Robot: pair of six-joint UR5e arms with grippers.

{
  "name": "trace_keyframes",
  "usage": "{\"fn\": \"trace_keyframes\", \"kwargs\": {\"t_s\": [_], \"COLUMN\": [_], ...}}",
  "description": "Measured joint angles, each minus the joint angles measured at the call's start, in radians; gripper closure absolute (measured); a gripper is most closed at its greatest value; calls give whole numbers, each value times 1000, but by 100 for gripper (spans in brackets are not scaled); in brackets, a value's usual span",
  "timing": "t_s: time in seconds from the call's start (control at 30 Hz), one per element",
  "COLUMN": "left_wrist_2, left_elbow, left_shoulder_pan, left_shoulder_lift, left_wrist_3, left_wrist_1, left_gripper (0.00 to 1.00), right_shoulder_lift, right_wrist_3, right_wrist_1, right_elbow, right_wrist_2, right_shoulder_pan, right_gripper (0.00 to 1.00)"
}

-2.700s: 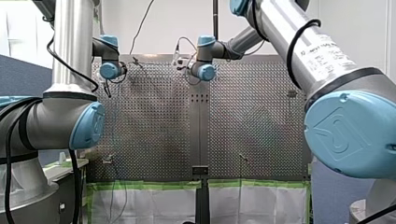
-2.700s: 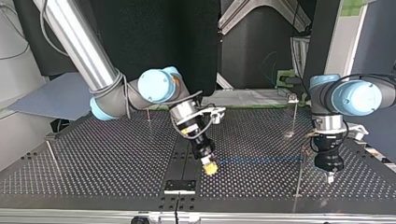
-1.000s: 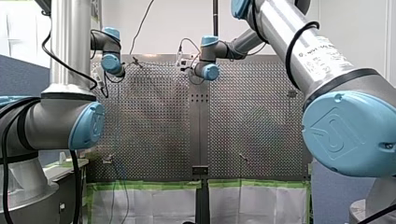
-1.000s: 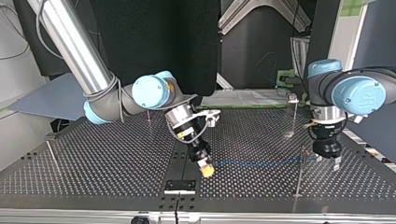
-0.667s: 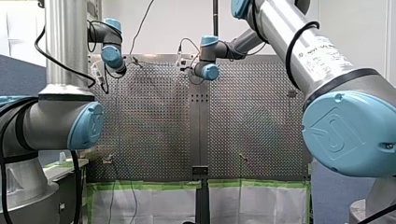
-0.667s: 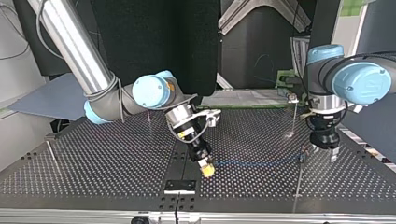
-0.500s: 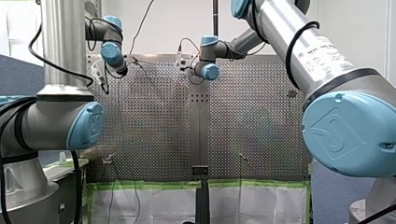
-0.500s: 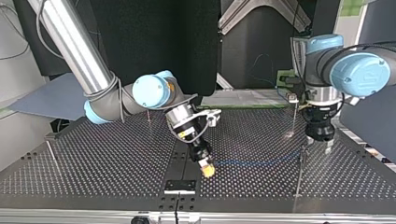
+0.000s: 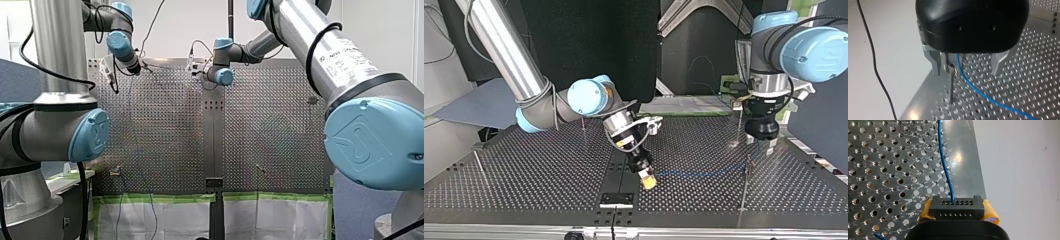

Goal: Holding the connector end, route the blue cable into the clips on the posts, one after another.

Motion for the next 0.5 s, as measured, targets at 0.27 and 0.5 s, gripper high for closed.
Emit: {"fn": "trace_keyframes", "kwargs": {"t_s": [0.27,0.5], "left_wrist_2": [-4,-28], "left_elbow": [0,0], "left_shoulder_pan": [-21,-31], "left_shoulder_lift": [48,49], "left_wrist_3": [54,120], "left_wrist_1": [-21,-22], "left_gripper": [0,0], "right_shoulder_lift": [0,0], "right_wrist_3": [1,2], "right_wrist_1": [1,2], "right_elbow": [0,0], "right_wrist_2": [0,0], "right_shoulder_pan": [0,1], "right_gripper": [100,100]}}
